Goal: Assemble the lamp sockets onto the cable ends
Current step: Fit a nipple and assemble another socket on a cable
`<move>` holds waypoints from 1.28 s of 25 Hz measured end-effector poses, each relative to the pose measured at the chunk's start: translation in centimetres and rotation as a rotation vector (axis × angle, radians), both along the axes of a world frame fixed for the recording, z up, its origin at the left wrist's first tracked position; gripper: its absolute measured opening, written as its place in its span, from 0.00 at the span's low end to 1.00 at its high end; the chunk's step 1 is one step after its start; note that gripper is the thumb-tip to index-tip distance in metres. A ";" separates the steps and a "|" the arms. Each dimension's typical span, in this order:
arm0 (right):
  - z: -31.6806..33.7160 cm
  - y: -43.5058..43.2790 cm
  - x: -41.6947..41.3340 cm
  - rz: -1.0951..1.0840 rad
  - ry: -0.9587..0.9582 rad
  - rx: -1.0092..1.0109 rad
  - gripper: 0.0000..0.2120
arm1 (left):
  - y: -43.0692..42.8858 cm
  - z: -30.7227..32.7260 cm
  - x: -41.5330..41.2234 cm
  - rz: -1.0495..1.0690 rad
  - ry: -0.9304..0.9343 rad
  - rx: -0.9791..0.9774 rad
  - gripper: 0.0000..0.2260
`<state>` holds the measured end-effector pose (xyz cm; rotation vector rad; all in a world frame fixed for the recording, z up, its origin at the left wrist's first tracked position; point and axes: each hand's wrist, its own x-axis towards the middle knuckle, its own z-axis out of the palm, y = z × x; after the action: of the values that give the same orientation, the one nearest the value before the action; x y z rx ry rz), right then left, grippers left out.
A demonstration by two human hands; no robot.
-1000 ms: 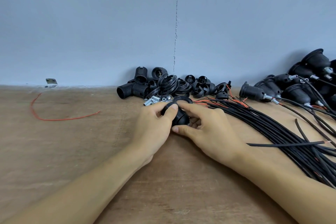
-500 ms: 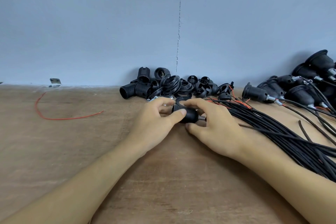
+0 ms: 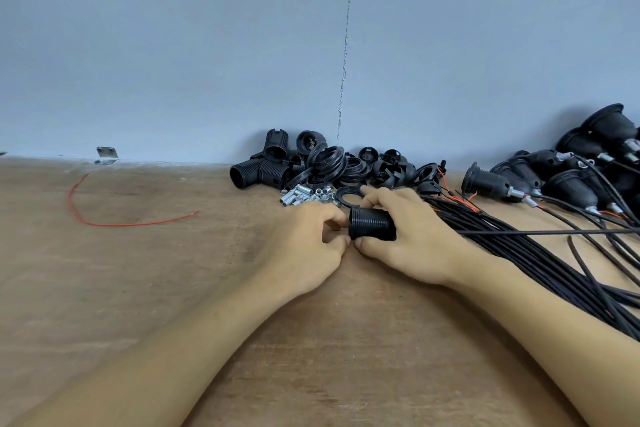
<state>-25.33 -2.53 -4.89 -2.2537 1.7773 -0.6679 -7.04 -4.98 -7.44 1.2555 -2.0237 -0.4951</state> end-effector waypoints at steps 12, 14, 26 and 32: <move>-0.8 0.0 -0.8 -0.003 -0.072 -0.169 0.18 | 0.5 0.3 0.1 0.014 0.033 -0.014 0.13; -0.5 0.5 -0.8 0.030 -0.275 -0.124 0.18 | 0.3 0.3 0.4 0.052 0.144 -0.037 0.18; 0.5 0.8 -0.5 0.121 -0.563 -0.068 0.19 | -0.1 0.8 1.4 -0.135 0.540 0.244 0.08; 0.0 0.9 -0.8 0.032 -0.166 -0.259 0.25 | 0.2 1.6 0.3 0.002 0.946 0.410 0.02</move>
<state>-26.09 -1.61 -4.85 -2.2998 1.6551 -1.1010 -6.73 -4.73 -5.85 0.9512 -1.1403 -1.2666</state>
